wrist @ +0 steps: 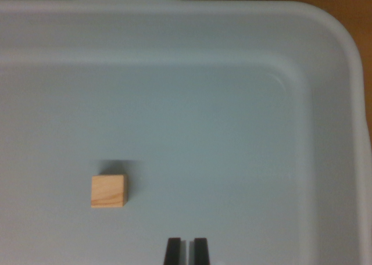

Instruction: Push wooden cube

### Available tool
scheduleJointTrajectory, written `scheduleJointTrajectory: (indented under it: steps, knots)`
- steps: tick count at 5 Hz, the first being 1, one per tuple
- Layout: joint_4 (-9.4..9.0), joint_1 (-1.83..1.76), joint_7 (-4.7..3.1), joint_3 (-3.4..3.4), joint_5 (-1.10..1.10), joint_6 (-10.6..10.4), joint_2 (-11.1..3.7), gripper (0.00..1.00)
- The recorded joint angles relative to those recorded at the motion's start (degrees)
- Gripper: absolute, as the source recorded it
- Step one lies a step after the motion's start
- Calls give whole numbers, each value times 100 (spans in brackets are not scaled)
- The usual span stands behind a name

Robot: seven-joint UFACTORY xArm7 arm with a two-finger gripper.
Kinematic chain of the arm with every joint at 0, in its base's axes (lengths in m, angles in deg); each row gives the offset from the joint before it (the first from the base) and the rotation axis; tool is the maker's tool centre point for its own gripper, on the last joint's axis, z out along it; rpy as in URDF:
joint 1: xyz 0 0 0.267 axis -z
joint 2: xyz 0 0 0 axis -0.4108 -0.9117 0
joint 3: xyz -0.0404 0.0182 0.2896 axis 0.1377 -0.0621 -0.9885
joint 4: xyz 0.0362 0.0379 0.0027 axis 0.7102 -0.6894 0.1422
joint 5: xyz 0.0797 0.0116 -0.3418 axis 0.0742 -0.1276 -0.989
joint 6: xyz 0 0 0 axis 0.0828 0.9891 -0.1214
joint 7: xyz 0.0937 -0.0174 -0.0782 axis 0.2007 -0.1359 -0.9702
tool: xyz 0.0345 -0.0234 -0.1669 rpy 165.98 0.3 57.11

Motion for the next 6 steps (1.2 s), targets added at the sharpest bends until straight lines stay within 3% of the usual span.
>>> scheduleJointTrajectory:
  steps: [6]
  knots:
    - [-71,-8,14,-8,2,-79,-20,0]
